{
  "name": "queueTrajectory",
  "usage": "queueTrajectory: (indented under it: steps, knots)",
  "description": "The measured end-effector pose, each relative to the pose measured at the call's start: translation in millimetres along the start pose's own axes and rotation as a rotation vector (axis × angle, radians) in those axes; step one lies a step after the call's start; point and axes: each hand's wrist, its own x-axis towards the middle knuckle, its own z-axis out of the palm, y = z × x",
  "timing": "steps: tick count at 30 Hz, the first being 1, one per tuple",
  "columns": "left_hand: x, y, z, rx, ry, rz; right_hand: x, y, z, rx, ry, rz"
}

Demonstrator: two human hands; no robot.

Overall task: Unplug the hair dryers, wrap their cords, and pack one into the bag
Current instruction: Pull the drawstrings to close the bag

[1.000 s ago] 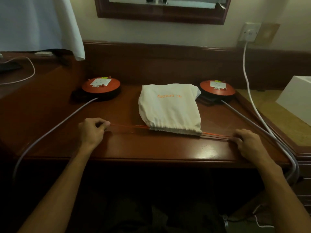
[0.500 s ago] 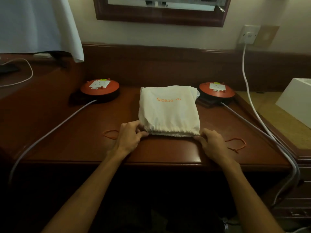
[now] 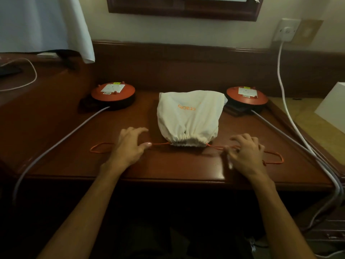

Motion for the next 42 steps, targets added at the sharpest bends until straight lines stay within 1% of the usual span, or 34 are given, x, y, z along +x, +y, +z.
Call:
queueTrajectory:
  steps: [2, 4, 5, 6, 7, 9, 10, 12, 14, 16, 18, 21, 23, 26, 29, 31, 34, 39, 42]
  knots:
    - [2.1, 24.0, 7.6, 0.036, -0.061, 0.062, -0.1, -21.1, -0.3, 0.045, -0.005, -0.093]
    - [5.0, 43.7, 24.7, 0.079, -0.121, 0.092, -0.7, -39.3, 7.5, 0.000, -0.099, -0.140]
    - [5.1, 48.2, 34.3, 0.096, -0.121, 0.096, -2.0, -44.6, 13.8, -0.019, -0.142, -0.156]
    - [4.8, 50.6, 42.2, 0.066, -0.092, 0.101, -4.2, -47.5, 19.6, 0.013, -0.155, -0.180]
    - [5.1, 50.8, 47.0, -0.017, -0.049, 0.100, -5.7, -47.1, 24.0, 0.099, -0.153, -0.196]
    - [7.5, 49.9, 48.6, -0.201, 0.026, 0.094, -6.8, -45.8, 22.2, 0.346, -0.172, -0.146]
    - [9.4, 50.6, 47.0, -0.241, 0.041, 0.102, -6.6, -45.4, 19.3, 0.443, -0.186, -0.118]
    - [13.9, 55.6, 39.9, -0.235, 0.073, 0.160, -1.9, -48.1, 8.3, 0.498, -0.146, -0.124]
    - [22.4, 66.1, 27.0, -0.192, 0.139, 0.223, 12.0, -54.2, -6.5, 0.462, -0.058, -0.179]
    - [37.4, 81.6, 4.1, -0.138, 0.201, 0.272, 33.1, -63.6, -26.5, 0.408, -0.012, -0.230]
    - [58.0, 103.5, -28.5, -0.059, 0.262, 0.322, 59.8, -77.7, -52.3, 0.357, 0.023, -0.282]
    - [93.6, 139.2, -81.1, 0.056, 0.351, 0.399, 108.9, -102.1, -98.7, 0.371, 0.109, -0.325]
    - [117.0, 161.5, -107.5, 0.104, 0.352, 0.433, 144.0, -114.0, -124.5, 0.358, 0.135, -0.306]
    - [152.6, 185.1, -130.1, 0.121, 0.288, 0.476, 190.3, -126.3, -146.5, 0.333, 0.145, -0.261]
    - [181.3, 189.4, -136.8, 0.129, 0.306, 0.458, 217.6, -141.8, -150.2, 0.332, 0.146, -0.247]
    - [191.4, 187.2, -138.2, 0.143, 0.329, 0.440, 228.1, -148.0, -150.4, 0.284, 0.129, -0.256]
    - [203.2, 180.5, -145.4, 0.148, 0.342, 0.416, 238.7, -143.1, -160.2, 0.206, 0.152, -0.224]
    - [220.9, 177.8, -157.1, 0.143, 0.346, 0.314, 249.5, -140.5, -173.1, 0.129, 0.148, -0.198]
    - [229.4, 177.3, -160.3, 0.161, 0.404, 0.265, 256.8, -135.7, -175.1, 0.083, 0.161, -0.188]
